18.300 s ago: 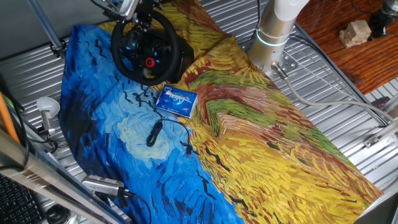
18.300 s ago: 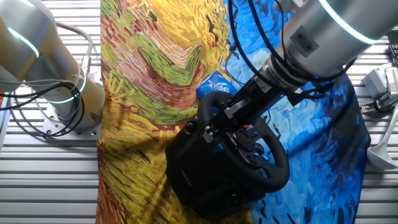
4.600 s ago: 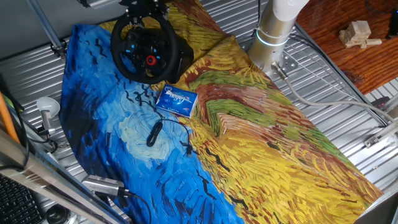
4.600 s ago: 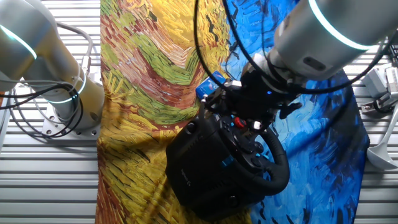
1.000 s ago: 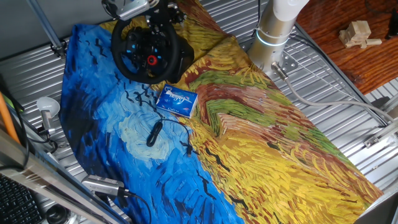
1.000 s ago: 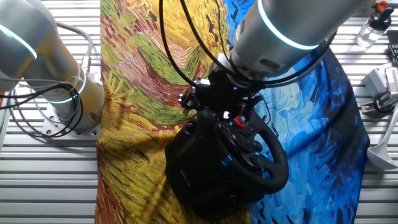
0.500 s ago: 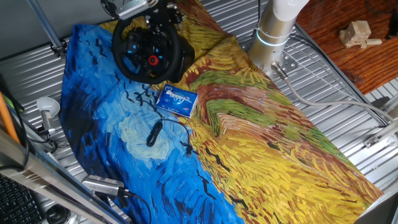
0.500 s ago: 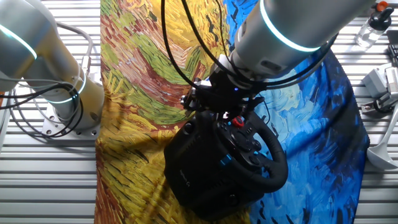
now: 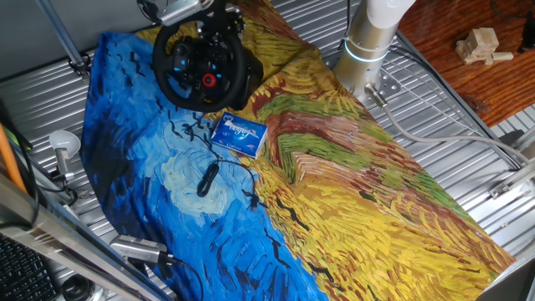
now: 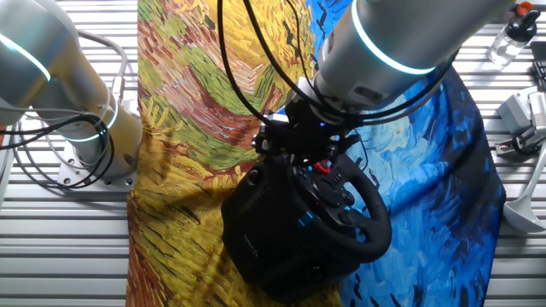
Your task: Rotate the steering wheel 90 degrees counterclockwise
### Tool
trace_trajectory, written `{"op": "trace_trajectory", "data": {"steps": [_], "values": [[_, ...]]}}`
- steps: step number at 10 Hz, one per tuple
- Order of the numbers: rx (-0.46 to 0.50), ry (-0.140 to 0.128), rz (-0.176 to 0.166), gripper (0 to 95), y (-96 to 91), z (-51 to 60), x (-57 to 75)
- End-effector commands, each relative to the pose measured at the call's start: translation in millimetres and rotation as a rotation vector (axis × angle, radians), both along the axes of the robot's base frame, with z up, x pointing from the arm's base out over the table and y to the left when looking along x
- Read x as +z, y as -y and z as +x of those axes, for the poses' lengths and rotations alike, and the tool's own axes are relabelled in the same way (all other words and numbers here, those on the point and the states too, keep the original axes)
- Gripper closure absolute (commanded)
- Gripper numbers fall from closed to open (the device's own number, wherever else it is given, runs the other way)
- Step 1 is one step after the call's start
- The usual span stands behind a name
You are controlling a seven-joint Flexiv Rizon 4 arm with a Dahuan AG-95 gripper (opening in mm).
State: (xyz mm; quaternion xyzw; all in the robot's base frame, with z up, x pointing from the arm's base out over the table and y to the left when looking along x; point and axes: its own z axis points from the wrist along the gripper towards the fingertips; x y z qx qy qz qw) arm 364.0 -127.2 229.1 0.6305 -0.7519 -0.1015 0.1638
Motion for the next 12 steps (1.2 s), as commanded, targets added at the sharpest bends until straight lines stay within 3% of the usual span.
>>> {"op": "trace_trajectory", "data": {"steps": [1, 6, 12], "values": [[0.002, -0.005, -0.004, 95.0, 1.7, 0.6, 0.1], [0.018, -0.022, -0.001, 95.0, 1.7, 0.6, 0.0], [0.073, -0.083, 0.019, 95.0, 9.2, 0.9, 3.0]]}}
